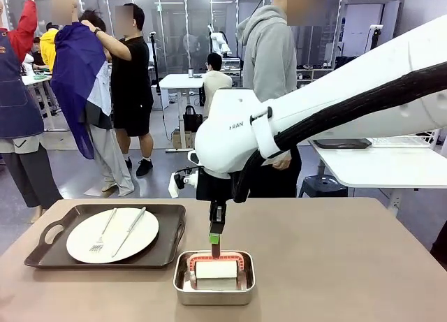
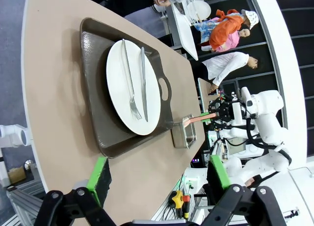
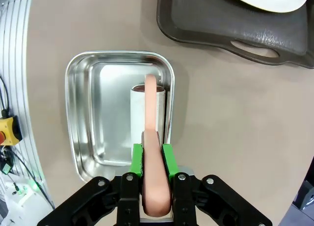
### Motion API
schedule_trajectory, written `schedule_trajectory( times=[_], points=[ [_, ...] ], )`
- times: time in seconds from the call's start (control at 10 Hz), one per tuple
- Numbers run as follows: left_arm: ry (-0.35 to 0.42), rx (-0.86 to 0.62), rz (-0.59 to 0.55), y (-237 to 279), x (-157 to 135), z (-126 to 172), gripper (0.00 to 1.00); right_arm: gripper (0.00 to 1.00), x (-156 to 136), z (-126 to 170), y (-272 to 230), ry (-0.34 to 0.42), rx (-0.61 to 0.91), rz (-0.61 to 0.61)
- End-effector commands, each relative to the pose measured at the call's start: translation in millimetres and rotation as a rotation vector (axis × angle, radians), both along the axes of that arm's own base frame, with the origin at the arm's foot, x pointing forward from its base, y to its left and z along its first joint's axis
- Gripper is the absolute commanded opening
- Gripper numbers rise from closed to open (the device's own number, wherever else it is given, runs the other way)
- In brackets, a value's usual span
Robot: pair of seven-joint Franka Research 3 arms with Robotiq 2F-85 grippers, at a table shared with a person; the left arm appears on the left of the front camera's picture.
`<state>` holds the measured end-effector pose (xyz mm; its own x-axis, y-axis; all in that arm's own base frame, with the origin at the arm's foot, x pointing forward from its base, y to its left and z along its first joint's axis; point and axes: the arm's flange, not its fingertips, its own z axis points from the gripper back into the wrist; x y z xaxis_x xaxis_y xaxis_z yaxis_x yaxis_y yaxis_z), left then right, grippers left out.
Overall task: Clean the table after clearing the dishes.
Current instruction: Place the Lint Roller back on top of the Airtight Container.
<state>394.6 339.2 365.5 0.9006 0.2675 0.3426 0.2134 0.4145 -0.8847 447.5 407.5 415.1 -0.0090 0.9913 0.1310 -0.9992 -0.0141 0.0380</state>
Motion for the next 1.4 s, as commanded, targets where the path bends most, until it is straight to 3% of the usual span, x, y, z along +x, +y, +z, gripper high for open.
schedule_trajectory(
  times=[0.0,0.2,0.3,0.4,0.5,0.8,0.9,1.0,1.3],
  points=[
    [0.005,0.008,-0.004,2,-3,1,1.0,0.21,8,-1,12,-0.024,-0.019,-0.03],
    [0.005,0.008,-0.004,2,-3,1,1.0,0.21,13,-6,14,-0.003,-0.021,-0.033],
    [0.005,0.008,-0.004,2,-3,1,1.0,0.57,14,-5,16,-0.004,-0.028,-0.03],
    [0.005,0.008,-0.004,2,-3,1,1.0,0.6,15,-5,17,-0.005,-0.031,-0.026],
    [0.005,0.008,-0.004,2,-3,1,1.0,0.96,15,-4,18,-0.008,-0.031,-0.027],
    [0.005,0.008,-0.004,2,-3,1,1.0,1.0,18,-2,18,-0.016,-0.031,-0.034],
    [0.005,0.008,-0.004,2,-3,1,1.0,0.93,19,-2,19,-0.02,-0.028,-0.035],
    [0.005,0.008,-0.004,2,-3,1,1.0,1.0,19,-1,19,-0.022,-0.031,-0.03],
    [0.005,0.008,-0.004,2,-3,1,1.0,1.0,21,-2,14,-0.004,-0.022,-0.012]
  ],
)
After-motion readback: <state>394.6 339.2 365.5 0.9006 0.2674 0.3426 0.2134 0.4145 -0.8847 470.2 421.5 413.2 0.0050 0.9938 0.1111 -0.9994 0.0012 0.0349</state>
